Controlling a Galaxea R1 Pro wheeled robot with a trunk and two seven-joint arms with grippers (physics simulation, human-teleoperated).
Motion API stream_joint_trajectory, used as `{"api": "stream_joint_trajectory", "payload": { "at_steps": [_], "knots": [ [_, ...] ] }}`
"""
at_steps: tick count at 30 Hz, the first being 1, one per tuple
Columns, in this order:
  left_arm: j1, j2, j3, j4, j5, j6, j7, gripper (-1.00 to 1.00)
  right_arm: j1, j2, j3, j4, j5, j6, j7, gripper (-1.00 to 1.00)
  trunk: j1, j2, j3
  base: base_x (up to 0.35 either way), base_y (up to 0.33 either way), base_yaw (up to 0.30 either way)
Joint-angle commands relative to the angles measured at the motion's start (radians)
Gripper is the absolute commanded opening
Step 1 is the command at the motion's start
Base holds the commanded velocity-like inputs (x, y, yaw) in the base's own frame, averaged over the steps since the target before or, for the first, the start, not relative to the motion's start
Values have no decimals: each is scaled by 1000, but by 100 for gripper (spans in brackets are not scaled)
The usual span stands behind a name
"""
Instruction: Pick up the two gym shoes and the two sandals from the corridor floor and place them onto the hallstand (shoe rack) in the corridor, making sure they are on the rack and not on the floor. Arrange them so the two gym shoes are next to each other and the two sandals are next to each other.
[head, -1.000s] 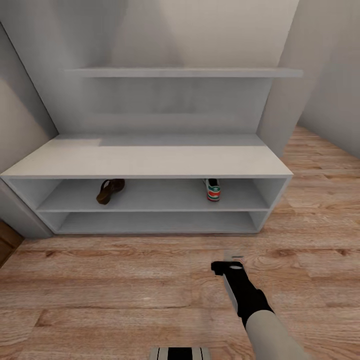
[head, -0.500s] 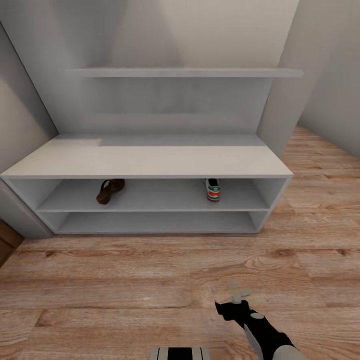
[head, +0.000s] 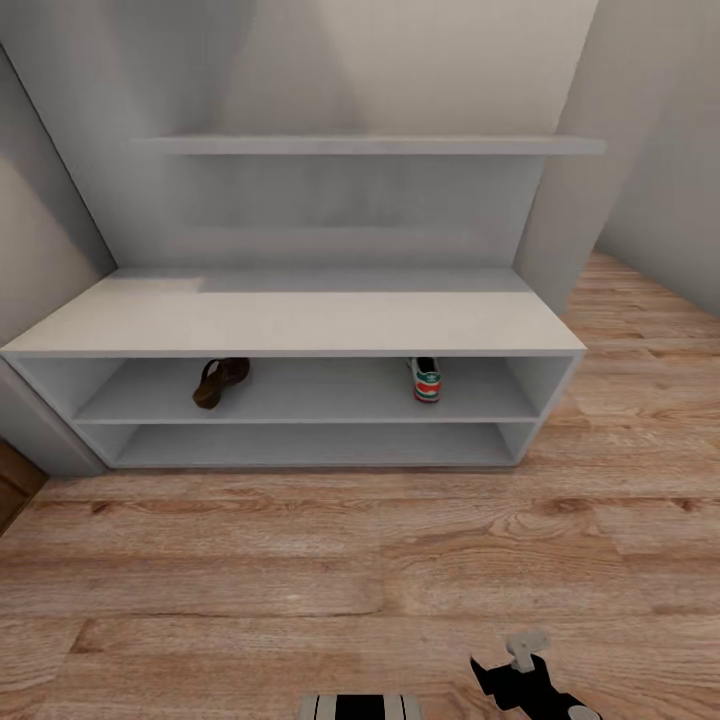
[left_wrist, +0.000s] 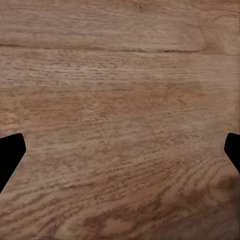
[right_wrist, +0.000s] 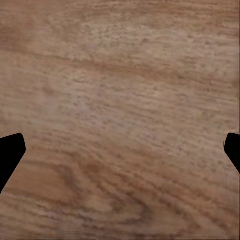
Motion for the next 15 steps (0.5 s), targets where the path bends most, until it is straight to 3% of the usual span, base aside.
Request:
{"api": "stream_joint_trajectory", "payload": {
  "at_steps": [1, 6, 11, 15],
  "knots": [
    [-1, -1, 8, 1, -7, -4, -6, 100, 1, -1, -9, 1, 8, -3, 3, 100, 0, 0, -1, 0, 0, 0],
    [-1, 0, 9, 3, -6, -4, -5, 100, 11, -4, -10, 1, 7, -5, 1, 100, 0, 0, -1, 0, 0, 0],
    [-1, 1, 11, 3, -6, -5, -5, 100, 19, -3, -10, 1, 7, -4, -2, 100, -2, 1, 19, 0, 0, 0],
    [-1, 1, 12, 3, -6, -5, -5, 100, 19, -3, -10, 2, 7, -5, -2, 100, -18, 29, 32, 0, 0, -11]
  ]
}}
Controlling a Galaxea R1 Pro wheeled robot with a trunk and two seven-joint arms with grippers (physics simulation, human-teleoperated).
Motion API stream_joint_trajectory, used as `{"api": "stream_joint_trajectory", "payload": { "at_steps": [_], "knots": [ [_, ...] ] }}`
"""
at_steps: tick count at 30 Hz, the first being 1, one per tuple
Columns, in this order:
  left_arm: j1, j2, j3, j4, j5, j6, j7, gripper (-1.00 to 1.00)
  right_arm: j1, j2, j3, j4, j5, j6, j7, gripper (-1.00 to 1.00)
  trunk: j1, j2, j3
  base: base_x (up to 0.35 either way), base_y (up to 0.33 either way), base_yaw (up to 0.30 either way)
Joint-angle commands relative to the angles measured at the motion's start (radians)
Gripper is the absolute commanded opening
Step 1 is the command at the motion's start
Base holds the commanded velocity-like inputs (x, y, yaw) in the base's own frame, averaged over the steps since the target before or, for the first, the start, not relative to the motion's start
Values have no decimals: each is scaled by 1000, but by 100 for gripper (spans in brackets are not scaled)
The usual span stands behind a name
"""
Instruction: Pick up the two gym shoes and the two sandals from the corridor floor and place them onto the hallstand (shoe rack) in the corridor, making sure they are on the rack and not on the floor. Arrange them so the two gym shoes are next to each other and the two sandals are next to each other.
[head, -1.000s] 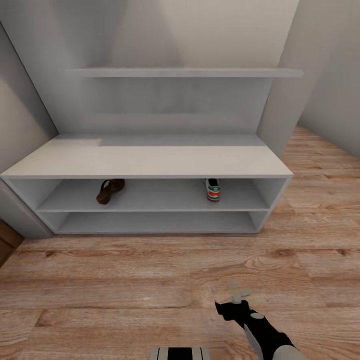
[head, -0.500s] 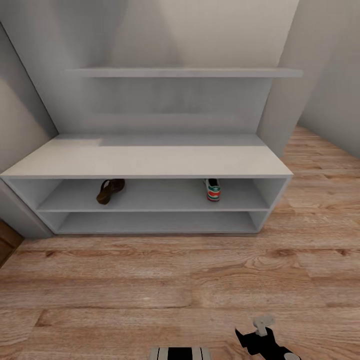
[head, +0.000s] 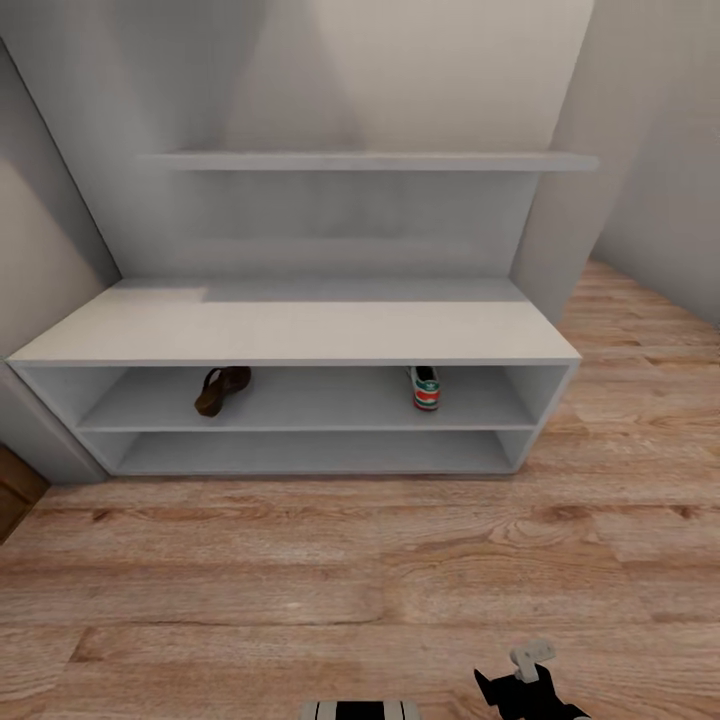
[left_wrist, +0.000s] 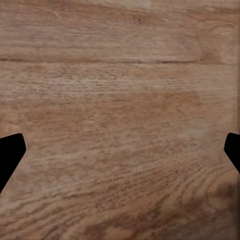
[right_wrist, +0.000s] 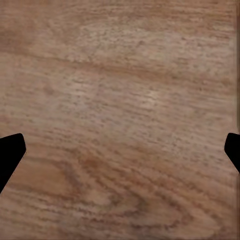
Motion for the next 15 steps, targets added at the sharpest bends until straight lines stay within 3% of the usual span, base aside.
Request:
{"api": "stream_joint_trajectory", "payload": {
  "at_steps": [1, 6, 15],
  "knots": [
    [-1, -1, 8, 0, -8, -3, -6, 100, 0, -1, -9, 1, 9, -3, 3, 100, -4, 7, 3, 0, 0, -43],
    [-1, -1, 8, 0, -8, -3, -6, 100, 1, -2, -9, 1, 9, -3, 3, 100, -23, 42, 24, 0, 0, -94],
    [-1, 0, 8, 0, -7, -3, -6, 100, 1, -4, -9, 1, 7, -3, 3, 100, -23, 42, 37, 0, 0, -138]
  ]
}}
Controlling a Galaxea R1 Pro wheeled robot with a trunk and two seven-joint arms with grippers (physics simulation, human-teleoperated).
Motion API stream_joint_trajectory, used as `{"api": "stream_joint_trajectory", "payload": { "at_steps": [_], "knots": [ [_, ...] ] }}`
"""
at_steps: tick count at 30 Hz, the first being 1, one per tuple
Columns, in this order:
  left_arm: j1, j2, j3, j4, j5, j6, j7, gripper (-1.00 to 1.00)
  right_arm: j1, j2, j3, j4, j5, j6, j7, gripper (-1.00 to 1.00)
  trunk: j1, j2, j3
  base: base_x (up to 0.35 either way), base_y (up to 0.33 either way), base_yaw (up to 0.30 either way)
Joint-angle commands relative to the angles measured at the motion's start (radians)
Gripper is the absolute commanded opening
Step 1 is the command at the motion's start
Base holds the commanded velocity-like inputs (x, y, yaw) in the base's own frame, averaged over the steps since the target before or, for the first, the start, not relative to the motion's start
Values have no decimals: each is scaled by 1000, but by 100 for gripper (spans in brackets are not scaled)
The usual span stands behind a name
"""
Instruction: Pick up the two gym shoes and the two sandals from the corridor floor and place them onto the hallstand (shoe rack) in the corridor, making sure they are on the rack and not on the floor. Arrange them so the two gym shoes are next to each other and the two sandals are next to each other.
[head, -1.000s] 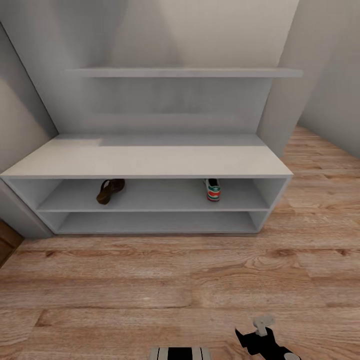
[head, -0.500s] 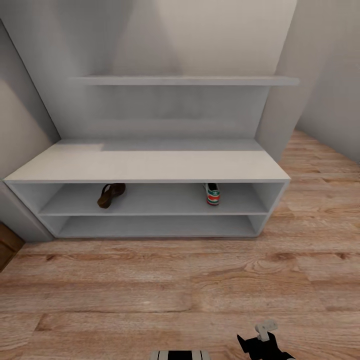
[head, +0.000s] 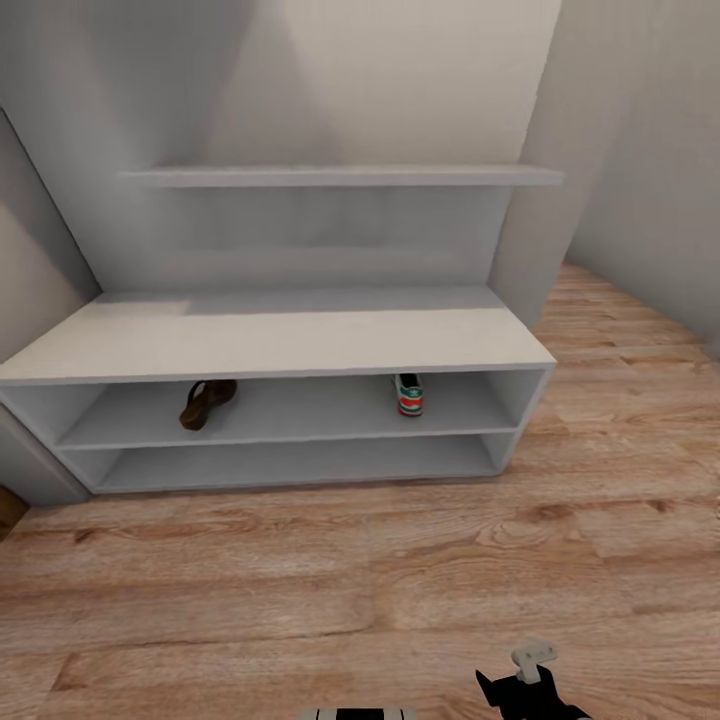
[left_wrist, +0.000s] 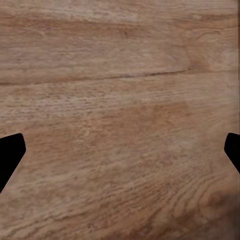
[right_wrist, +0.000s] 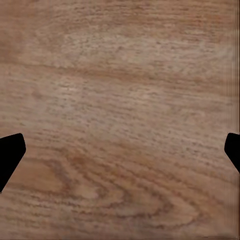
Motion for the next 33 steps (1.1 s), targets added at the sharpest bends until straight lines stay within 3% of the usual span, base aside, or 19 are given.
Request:
{"api": "stream_joint_trajectory", "payload": {
  "at_steps": [1, 17, 33],
  "knots": [
    [-1, -1, 8, 0, -8, -3, -6, 100, -1, 0, -9, 1, 8, -3, 3, 100, 0, 0, 1, 0, 0, -147],
    [-1, 0, 8, 0, -8, -3, -6, 100, 8, -2, -10, 0, 8, -3, 3, 100, 0, 0, 23, 0, 0, -163],
    [-1, 0, 8, 0, -8, -3, -6, 100, 16, -1, -10, 1, 7, -3, 3, 100, 0, 0, 36, 0, 0, -254]
  ]
}}
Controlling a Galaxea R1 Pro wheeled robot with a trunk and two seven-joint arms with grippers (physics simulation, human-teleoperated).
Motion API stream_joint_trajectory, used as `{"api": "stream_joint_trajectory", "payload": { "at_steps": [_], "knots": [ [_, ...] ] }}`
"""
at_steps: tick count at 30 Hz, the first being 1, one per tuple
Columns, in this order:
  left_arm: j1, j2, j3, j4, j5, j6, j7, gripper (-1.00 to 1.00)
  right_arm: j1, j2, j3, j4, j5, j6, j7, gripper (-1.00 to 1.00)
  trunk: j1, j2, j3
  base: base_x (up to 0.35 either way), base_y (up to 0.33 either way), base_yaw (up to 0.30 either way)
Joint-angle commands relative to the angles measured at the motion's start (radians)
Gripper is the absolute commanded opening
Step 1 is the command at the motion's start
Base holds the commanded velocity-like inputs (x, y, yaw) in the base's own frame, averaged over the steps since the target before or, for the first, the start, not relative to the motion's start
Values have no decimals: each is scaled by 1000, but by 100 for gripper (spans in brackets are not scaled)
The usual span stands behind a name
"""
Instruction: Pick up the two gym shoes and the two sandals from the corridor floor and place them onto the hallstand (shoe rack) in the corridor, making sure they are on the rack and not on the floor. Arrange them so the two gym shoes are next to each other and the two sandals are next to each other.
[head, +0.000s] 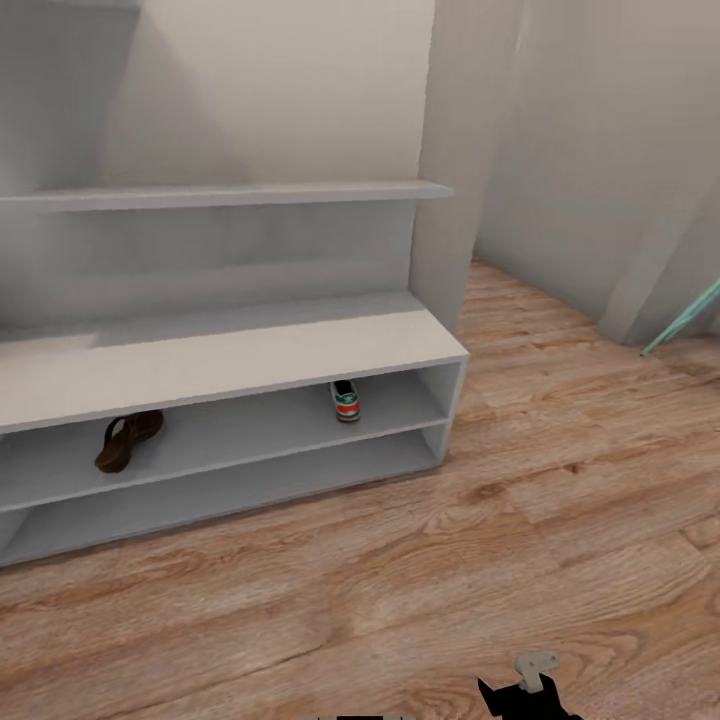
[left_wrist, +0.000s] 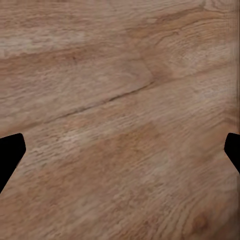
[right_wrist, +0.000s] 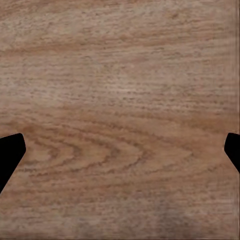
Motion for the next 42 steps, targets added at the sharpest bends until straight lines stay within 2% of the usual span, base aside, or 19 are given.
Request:
{"api": "stream_joint_trajectory", "payload": {
  "at_steps": [1, 8, 17, 42],
  "knots": [
    [-1, -1, 8, 0, -8, -3, -6, 100, -1, 0, -9, 1, 8, -3, 3, 100, 0, 0, -1, 0, 0, -293],
    [-1, -1, 8, 0, -8, -3, -6, 100, 2, 0, -9, 1, 5, -3, 3, 100, 0, 0, -1, 0, 0, -295],
    [-1, -1, 8, 0, -9, -3, -6, 100, 8, -1, -10, 1, -7, -3, 3, 100, -35, 63, 28, 0, 0, -297],
    [-1, -2, 8, 1, -9, -3, -6, 100, 12, 0, -10, 1, -7, -3, 3, 100, -35, 63, 28, 0, 0, -297]
  ]
}}
